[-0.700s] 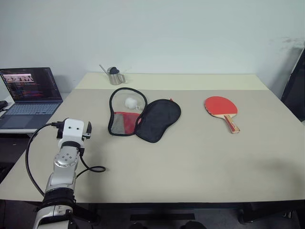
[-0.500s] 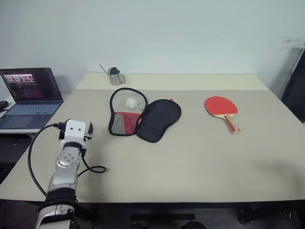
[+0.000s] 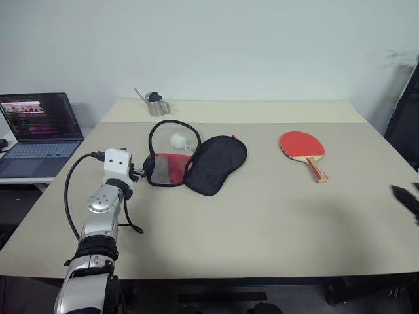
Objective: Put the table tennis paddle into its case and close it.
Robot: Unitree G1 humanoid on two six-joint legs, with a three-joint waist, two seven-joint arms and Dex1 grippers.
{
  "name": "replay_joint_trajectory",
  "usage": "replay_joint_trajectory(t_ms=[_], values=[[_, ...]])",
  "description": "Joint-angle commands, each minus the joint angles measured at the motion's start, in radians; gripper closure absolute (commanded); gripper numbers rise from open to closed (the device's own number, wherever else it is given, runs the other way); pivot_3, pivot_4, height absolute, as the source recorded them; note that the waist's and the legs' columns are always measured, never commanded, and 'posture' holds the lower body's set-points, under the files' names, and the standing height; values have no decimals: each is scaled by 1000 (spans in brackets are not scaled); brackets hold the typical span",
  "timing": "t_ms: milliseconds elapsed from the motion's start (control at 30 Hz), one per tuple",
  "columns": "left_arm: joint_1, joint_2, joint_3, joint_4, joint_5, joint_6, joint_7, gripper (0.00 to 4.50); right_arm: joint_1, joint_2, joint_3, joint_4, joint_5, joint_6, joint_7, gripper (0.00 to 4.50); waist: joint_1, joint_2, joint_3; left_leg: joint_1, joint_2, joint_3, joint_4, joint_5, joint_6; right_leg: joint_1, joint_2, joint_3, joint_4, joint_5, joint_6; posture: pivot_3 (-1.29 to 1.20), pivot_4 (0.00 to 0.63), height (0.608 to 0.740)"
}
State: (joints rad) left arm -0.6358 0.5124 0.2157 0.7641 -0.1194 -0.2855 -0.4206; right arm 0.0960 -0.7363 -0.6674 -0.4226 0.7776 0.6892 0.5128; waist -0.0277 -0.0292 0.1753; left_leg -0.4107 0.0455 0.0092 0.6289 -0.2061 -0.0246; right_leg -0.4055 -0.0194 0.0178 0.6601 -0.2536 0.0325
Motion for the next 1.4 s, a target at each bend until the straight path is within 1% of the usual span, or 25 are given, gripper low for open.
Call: replay_joint_trajectory(t_ms=[33,133,167,233,300,400,533,600,700,833,933,1133,1400], values=[[-63,-9,-33,14,-32,-26,-142,505,-68,6,88,-111,68,45,-34,1479,2,0,0,-1,0,0,0,0,0,0,0,0,0,0,0,0,150,740],[-143,-21,-42,59,-65,6,-265,505,-119,28,207,-166,79,89,-74,1479,13,-3,1,-3,0,-3,1,0,0,0,0,-3,-1,0,0,0,150,740],[-170,-22,-55,77,-71,26,-329,505,-144,39,254,-174,78,95,-81,1479,15,-3,2,-4,0,-4,1,0,0,0,0,-4,-1,0,0,0,150,740],[-214,-18,-75,116,-71,53,-429,505,-201,67,336,-171,58,107,-111,1479,17,-3,2,-5,-1,-3,1,0,0,-1,0,-3,-2,0,0,0,150,740],[-251,-6,-82,161,-69,71,-492,505,-257,100,398,-161,43,121,-150,1479,18,-3,2,-5,-1,-3,1,0,0,-1,0,-3,-2,0,0,0,150,740],[-335,14,-126,239,-43,110,-636,505,-397,202,557,-104,-15,164,-227,1479,8,-4,2,-5,0,-3,1,0,0,-2,1,-3,-2,0,0,0,150,740],[-393,38,-161,297,-16,125,-752,505,-582,370,683,33,-55,278,-342,1479,-5,-4,2,-6,1,-4,1,0,0,-5,3,-3,0,0,-1,0,150,740],[-398,46,-170,301,-10,134,-800,505,-645,437,712,113,-84,310,-376,1479,-6,-4,2,-6,1,-4,1,0,0,-6,3,-2,2,0,-1,0,150,740],[-386,60,-182,292,-2,136,-854,505,-721,508,751,245,-156,324,-414,1479,-4,-4,2,-7,2,-4,1,0,0,-7,3,-3,3,-1,-3,0,150,740],[-367,79,-195,282,20,118,-879,505,-782,561,799,391,-253,287,-416,1479,-1,-4,2,-11,1,-4,1,0,0,-11,3,-3,3,2,-7,0,150,740],[-361,85,-190,277,22,116,-879,505,-811,602,816,471,-306,252,-403,1479,-2,-4,2,-16,1,-4,1,0,1,-15,3,-3,5,2,-7,0,150,740],[-358,86,-184,269,24,114,-874,505,-868,681,811,610,-370,184,-362,1479,-4,-4,2,-17,2,-5,1,0,1,-17,3,-3,5,2,-7,0,150,740],[-355,79,-186,262,24,113,-870,505,-930,743,801,790,-446,96,-322,1479,-4,-4,2,-17,2,-5,2,0,1,-17,3,-4,5,2,-7,0,150,740]])
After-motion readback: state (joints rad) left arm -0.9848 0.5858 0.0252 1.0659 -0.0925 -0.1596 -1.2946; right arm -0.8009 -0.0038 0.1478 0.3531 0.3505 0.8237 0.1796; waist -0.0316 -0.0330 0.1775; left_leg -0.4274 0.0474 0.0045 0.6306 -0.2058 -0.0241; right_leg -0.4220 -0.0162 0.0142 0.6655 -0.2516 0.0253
